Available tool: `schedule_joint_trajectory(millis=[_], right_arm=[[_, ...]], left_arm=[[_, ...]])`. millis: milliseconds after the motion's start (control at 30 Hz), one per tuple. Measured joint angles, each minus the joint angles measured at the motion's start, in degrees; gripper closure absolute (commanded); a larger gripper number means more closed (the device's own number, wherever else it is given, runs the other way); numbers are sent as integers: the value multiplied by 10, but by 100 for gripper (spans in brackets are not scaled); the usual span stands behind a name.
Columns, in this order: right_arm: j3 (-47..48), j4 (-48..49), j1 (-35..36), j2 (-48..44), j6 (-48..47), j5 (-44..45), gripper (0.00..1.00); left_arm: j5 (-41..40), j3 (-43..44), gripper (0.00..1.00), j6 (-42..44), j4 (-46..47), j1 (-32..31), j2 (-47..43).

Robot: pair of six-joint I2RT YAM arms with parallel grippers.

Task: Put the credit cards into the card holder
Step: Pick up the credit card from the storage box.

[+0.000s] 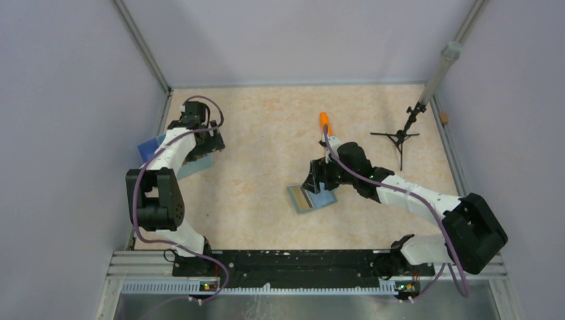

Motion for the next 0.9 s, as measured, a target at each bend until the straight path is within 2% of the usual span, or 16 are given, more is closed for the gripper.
schedule_joint_trajectory(millis=[200, 700, 900], right_arm=[[0, 11, 0, 4, 1, -10, 26], [0, 20, 0, 33, 4, -17, 27], [0, 23, 0, 39, 5, -17, 28]], left_arm=[[0, 23, 10, 17, 1, 5, 21], [9, 47, 10, 26, 0, 12, 7], [11, 68, 16, 22, 3, 22, 42]])
